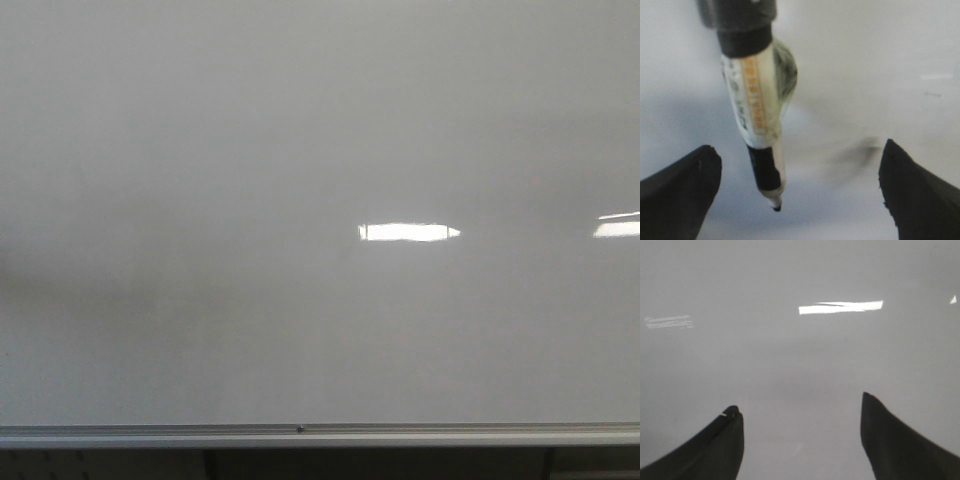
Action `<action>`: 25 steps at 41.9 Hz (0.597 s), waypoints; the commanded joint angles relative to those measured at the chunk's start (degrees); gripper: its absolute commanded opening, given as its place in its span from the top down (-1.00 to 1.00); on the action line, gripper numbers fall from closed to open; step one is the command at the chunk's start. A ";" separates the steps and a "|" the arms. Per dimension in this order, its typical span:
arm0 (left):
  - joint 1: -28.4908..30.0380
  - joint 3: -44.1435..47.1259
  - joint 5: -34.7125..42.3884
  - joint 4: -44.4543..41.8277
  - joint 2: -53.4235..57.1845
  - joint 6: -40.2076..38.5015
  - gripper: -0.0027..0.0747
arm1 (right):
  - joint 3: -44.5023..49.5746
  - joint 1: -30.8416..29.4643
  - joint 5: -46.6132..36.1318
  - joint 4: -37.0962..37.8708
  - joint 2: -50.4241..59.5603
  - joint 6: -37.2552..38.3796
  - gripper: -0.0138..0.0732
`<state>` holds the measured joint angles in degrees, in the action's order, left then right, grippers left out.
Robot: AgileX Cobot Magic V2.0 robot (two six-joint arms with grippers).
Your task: Write number 1 on whiteboard
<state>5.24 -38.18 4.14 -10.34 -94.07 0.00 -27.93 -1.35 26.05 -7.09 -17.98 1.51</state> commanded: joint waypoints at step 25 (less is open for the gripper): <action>0.00 -1.66 4.51 -1.88 1.78 0.00 0.78 | -2.11 0.15 -4.33 0.22 -0.94 -0.29 -0.52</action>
<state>5.24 -38.18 6.50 -12.21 -94.20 0.00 -27.93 -1.35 26.05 -7.09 -17.98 1.51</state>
